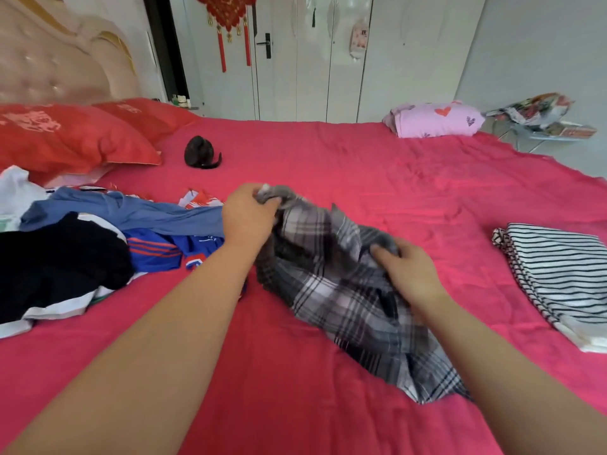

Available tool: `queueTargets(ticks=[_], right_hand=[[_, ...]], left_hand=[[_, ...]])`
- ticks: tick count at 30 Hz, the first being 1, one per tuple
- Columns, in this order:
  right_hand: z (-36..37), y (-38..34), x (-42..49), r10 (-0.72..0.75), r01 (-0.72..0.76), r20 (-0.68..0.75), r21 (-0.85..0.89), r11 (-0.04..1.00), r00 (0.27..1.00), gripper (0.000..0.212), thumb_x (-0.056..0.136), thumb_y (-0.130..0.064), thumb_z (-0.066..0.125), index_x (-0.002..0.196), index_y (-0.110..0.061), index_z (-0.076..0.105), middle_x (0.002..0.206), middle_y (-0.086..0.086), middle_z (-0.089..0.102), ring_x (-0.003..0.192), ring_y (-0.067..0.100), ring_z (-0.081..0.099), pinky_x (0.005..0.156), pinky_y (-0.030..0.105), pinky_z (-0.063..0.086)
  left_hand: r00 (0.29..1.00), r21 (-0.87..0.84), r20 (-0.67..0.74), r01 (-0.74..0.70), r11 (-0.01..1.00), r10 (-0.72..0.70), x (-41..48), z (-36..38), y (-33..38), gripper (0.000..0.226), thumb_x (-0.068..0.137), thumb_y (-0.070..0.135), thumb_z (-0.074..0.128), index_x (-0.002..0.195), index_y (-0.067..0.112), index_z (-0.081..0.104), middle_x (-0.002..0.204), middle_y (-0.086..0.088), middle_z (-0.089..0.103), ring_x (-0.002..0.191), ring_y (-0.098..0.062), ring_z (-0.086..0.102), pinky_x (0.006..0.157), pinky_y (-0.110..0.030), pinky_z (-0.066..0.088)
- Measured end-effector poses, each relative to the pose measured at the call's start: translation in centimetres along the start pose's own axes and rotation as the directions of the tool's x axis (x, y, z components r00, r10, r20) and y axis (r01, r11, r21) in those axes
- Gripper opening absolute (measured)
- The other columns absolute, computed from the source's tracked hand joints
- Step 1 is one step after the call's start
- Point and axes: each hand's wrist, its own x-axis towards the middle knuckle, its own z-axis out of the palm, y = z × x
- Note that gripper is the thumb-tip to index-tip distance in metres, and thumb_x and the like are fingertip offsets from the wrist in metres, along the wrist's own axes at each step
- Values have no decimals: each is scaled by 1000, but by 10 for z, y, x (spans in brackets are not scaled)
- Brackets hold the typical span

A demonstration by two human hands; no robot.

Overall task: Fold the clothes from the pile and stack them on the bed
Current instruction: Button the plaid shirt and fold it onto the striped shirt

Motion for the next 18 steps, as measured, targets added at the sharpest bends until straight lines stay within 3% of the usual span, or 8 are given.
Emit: queueTargets(ticks=[2, 4, 6, 8, 10, 12, 15, 18], right_hand=[[3, 2, 23, 66, -66, -9, 4, 998, 998, 40, 89, -35, 57, 120, -9, 57, 114, 11, 64, 104, 21, 58, 78, 25, 38], [5, 12, 30, 54, -60, -73, -74, 995, 996, 50, 90, -36, 56, 130, -6, 50, 128, 14, 56, 119, 26, 52, 93, 30, 38], [8, 25, 17, -64, 39, -190, -132, 990, 980, 47, 89, -33, 57, 127, -5, 52, 124, 14, 58, 118, 28, 51, 96, 33, 38], [14, 44, -7, -221, 174, -208, -223, 959, 953, 48, 86, -43, 56, 120, -9, 57, 114, 10, 61, 109, 26, 53, 92, 32, 38], [23, 67, -31, -288, 268, -3, -356, 895, 958, 69, 74, -63, 50, 123, -15, 56, 117, 7, 59, 111, 26, 52, 97, 35, 39], [33, 87, -49, -136, 242, 248, -474, 846, 959, 84, 67, -69, 56, 137, -24, 43, 137, 6, 42, 126, 26, 41, 106, 40, 35], [40, 100, -57, -81, 235, 287, -558, 796, 955, 42, 84, -39, 61, 125, -29, 56, 138, 0, 42, 126, 23, 42, 105, 33, 36], [40, 77, -62, -196, 267, 191, -498, 825, 962, 21, 92, -30, 50, 100, -19, 67, 106, -1, 61, 104, 22, 57, 87, 35, 45]], left_hand=[[982, 43, 188, -23, 999, 14, 8, 8, 1, 68, 81, 27, 70, 139, 9, 39, 139, -13, 43, 129, -26, 41, 106, -36, 34], [959, 186, 267, -147, 971, 94, -7, 17, -12, 76, 80, 30, 71, 143, 12, 33, 150, -13, 24, 139, -25, 23, 113, -34, 20], [925, 194, 319, -277, 941, 206, -37, 25, -35, 74, 77, 32, 72, 140, 12, 39, 149, -11, 26, 140, -25, 23, 115, -36, 19], [865, 202, 460, -322, 925, 201, -71, 31, -61, 79, 74, 40, 73, 142, 20, 37, 150, -6, 26, 139, -22, 24, 114, -35, 21], [776, 345, 616, -418, 840, 133, -100, 38, -82, 88, 70, 53, 71, 144, 33, 28, 152, 0, 18, 140, -20, 16, 114, -38, 21], [736, 472, 672, -513, 717, 84, -118, 43, -91, 79, 74, 55, 66, 142, 40, 28, 153, 3, 13, 141, -22, 9, 115, -42, 17], [804, 532, 578, -504, 681, 144, -120, 45, -90, 34, 89, 41, 53, 122, 39, 56, 146, 10, 29, 137, -17, 18, 111, -37, 15], [844, 461, 473, -480, 746, 251, -110, 36, -87, 21, 92, 31, 49, 104, 32, 66, 123, 14, 50, 123, -13, 40, 103, -33, 25]])
